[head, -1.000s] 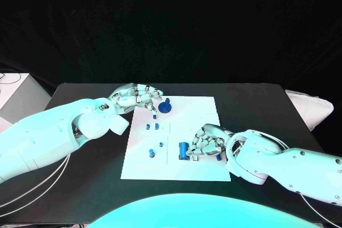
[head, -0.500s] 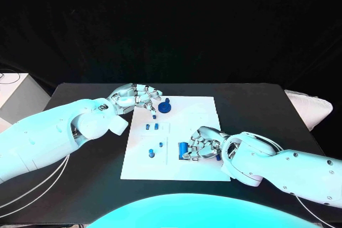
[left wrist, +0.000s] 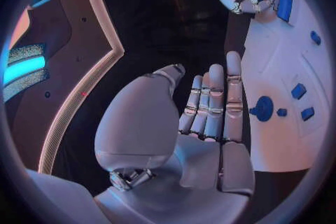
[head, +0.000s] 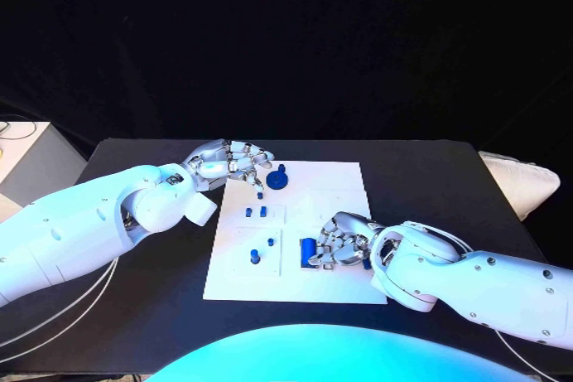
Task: Assemble the parts on the task board
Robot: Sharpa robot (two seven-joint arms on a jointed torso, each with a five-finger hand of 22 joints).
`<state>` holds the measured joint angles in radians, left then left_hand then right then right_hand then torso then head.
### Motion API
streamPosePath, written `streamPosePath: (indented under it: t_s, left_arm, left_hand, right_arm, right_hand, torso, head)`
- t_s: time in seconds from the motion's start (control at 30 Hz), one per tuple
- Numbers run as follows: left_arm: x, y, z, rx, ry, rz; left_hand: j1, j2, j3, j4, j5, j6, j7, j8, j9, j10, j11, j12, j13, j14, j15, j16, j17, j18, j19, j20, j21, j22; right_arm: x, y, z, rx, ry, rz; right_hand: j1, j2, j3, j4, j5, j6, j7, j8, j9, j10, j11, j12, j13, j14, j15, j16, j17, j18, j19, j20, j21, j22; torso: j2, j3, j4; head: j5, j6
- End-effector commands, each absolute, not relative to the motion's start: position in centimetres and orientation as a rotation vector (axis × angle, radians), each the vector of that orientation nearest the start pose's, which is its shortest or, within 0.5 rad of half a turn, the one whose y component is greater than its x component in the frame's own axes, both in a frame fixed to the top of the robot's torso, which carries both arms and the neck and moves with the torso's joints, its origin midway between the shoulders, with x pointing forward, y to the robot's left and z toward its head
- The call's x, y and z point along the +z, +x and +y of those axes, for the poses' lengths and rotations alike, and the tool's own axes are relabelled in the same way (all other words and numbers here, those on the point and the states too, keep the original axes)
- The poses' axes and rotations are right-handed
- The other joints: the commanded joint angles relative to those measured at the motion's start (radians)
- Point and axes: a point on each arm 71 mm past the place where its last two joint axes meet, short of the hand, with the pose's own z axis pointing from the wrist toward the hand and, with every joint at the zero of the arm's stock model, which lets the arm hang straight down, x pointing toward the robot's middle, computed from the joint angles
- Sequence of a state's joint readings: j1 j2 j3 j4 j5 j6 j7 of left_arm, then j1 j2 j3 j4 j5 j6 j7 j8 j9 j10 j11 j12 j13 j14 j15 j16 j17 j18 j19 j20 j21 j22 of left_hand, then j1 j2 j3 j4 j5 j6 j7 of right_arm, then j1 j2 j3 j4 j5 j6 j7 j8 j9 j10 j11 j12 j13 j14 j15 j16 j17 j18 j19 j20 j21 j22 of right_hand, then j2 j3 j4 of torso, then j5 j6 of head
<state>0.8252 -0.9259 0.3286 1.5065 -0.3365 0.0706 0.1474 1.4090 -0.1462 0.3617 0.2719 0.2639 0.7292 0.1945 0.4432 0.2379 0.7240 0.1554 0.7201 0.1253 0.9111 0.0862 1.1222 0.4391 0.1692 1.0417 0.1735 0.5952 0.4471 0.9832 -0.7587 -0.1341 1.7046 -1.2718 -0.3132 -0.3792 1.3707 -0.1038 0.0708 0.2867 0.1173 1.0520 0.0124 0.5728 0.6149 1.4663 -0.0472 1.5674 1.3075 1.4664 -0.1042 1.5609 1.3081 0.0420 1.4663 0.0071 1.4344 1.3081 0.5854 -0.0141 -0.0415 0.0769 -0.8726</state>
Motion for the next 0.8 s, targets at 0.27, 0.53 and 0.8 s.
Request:
streamPosePath:
  t_s: [0.27, 0.53, 0.8]
  left_arm:
    - [-23.37, 45.56, 24.36, -1.631, -1.015, 1.781]
    - [-23.37, 45.55, 24.35, -1.631, -1.015, 1.782]
    - [-23.34, 45.52, 24.43, -1.629, -1.015, 1.782]
  left_hand:
    - [0.000, 0.010, -0.001, 0.005, 0.004, -0.008, 0.025, 0.004, -0.002, -0.008, 0.002, 0.007, -0.001, -0.008, -0.001, -0.003, 0.000, 0.013, 0.007, -0.001, -0.007, -0.001]
    - [0.000, 0.010, -0.001, 0.005, 0.004, -0.008, 0.025, 0.004, -0.002, -0.008, 0.002, 0.007, -0.001, -0.008, -0.001, -0.003, 0.000, 0.013, 0.007, -0.001, -0.007, -0.001]
    - [0.000, 0.010, -0.001, 0.005, 0.004, -0.008, 0.025, 0.004, -0.002, -0.008, 0.002, 0.007, -0.001, -0.008, -0.001, -0.003, 0.000, 0.013, 0.007, -0.001, -0.007, -0.001]
  right_arm:
    - [-30.24, 38.05, -12.60, 0.687, 0.106, 2.103]
    - [-30.15, 38.04, -12.65, 0.703, 0.124, 2.094]
    - [-29.79, 37.55, -13.07, 0.862, 0.151, 2.099]
  right_hand:
    - [0.013, 0.012, 0.029, 0.003, 0.010, -0.007, -0.004, 0.007, 0.007, 0.104, -0.011, 0.003, 0.263, 0.103, -0.011, 0.006, 0.255, -0.014, 0.070, -0.012, 0.010, 0.184]
    - [-0.001, 0.014, 0.037, 0.004, 0.025, -0.009, -0.004, 0.009, 0.011, 0.104, -0.011, 0.003, 0.263, 0.103, -0.011, 0.006, 0.256, -0.014, 0.070, -0.012, 0.010, 0.185]
    - [-0.060, 0.007, 0.055, 0.004, 0.048, -0.059, 0.017, -0.023, 0.004, 0.101, 0.005, -0.003, 0.259, 0.098, 0.000, -0.004, 0.237, -0.011, 0.065, -0.006, -0.008, 0.176]
  torso:
    - [0.001, 0.0007, 0.0005]
    - [0.000, -0.0003, 0.0004]
    - [0.000, -0.0006, -0.0006]
  head:
    - [-0.003, 0.000]
    - [-0.002, 0.000]
    - [0.000, 0.000]
